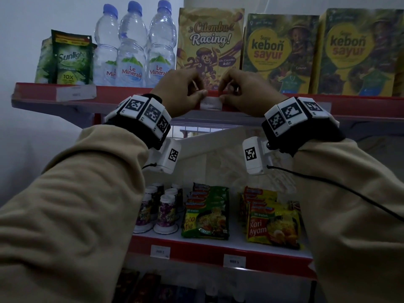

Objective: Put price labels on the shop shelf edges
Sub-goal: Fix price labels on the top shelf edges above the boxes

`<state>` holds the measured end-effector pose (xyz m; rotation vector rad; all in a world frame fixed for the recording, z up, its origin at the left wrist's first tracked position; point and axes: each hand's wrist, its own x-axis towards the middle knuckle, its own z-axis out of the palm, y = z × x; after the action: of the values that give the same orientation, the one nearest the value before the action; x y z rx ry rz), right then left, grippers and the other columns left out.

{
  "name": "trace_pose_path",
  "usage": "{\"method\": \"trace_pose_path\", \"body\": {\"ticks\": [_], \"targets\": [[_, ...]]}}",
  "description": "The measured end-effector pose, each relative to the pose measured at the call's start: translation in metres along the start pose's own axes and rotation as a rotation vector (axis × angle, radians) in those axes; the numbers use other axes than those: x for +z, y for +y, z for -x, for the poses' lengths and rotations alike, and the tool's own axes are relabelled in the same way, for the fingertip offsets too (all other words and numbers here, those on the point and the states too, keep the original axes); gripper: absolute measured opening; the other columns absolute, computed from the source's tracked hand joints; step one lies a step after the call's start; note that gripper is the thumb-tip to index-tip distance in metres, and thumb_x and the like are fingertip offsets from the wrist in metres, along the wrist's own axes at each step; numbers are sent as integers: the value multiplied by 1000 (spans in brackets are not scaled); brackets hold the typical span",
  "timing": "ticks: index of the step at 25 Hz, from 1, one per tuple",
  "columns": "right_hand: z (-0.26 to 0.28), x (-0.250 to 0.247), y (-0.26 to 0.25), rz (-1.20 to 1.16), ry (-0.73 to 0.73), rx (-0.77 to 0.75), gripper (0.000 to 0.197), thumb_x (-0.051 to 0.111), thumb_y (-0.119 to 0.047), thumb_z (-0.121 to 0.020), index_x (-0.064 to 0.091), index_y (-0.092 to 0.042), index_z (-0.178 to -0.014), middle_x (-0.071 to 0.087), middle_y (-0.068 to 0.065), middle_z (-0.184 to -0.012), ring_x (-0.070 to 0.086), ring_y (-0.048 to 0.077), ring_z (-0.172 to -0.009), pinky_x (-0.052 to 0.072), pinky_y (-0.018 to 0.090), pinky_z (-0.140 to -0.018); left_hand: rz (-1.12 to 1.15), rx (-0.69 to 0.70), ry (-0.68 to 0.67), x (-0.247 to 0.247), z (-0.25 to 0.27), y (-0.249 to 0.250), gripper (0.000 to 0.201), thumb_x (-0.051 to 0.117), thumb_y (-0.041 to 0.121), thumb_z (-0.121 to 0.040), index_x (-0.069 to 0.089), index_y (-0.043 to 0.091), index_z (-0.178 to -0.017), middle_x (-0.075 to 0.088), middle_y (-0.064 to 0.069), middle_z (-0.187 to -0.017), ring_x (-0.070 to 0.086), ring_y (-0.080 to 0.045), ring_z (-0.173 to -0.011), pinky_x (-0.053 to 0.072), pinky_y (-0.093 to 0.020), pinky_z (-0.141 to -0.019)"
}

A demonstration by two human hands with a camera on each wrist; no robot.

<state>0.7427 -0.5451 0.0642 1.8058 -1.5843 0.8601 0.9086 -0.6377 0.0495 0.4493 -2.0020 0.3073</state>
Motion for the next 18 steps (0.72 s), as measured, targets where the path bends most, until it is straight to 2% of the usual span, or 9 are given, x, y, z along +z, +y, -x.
{"method": "trace_pose_path", "body": {"ticks": [3,5,7,10,14,16,18], "targets": [[3,3,-2,21,32,-1,20,66,-25,-86,59,-22,-105,53,-5,-99,48,15,-94,41,32,-85,-3,5,28,1,4,-2,19,63,20,-89,61,5,-100,63,-14,-103,58,-26,-95,47,-37,-87],[1,3,-5,22,36,19,18,67,-26,-84,60,-25,-101,55,-4,-101,51,20,-104,43,41,-93,-10,8,39,-1,7,-4,16,63,17,-88,61,4,-99,61,-14,-106,54,-28,-100,42,-34,-89],[-2,5,-13,57,30,46,20,68,-31,-82,60,-28,-101,56,-2,-108,46,25,-113,39,45,-98,-58,14,32,-5,8,-8,15,62,14,-87,64,7,-100,57,-13,-110,49,-29,-108,38,-34,-93],[-8,14,-30,182,32,52,26,65,-37,-83,61,-29,-107,53,1,-120,36,28,-123,31,45,-100,-103,17,5,-12,11,-18,21,62,14,-87,68,13,-107,52,-11,-116,43,-27,-116,36,-33,-96],[-19,23,-52,150,56,98,21,68,-34,-79,63,-31,-99,56,0,-117,38,27,-122,34,45,-100,-88,6,-50,-30,22,-46,26,66,14,-85,67,18,-111,53,-9,-111,51,-23,-107,44,-36,-94],[-24,28,-62,147,55,110,21,70,-37,-77,64,-31,-96,58,-1,-115,41,26,-119,35,43,-99,-118,-18,-53,-39,28,-63,27,70,19,-82,65,19,-109,54,-7,-107,52,-24,-105,45,-38,-91],[-30,38,-77,165,44,99,26,71,-42,-77,62,-28,-96,59,0,-114,42,26,-118,35,45,-101,-149,-39,-34,-48,36,-80,29,73,27,-80,65,20,-108,56,-6,-106,52,-24,-105,46,-39,-89]]}}
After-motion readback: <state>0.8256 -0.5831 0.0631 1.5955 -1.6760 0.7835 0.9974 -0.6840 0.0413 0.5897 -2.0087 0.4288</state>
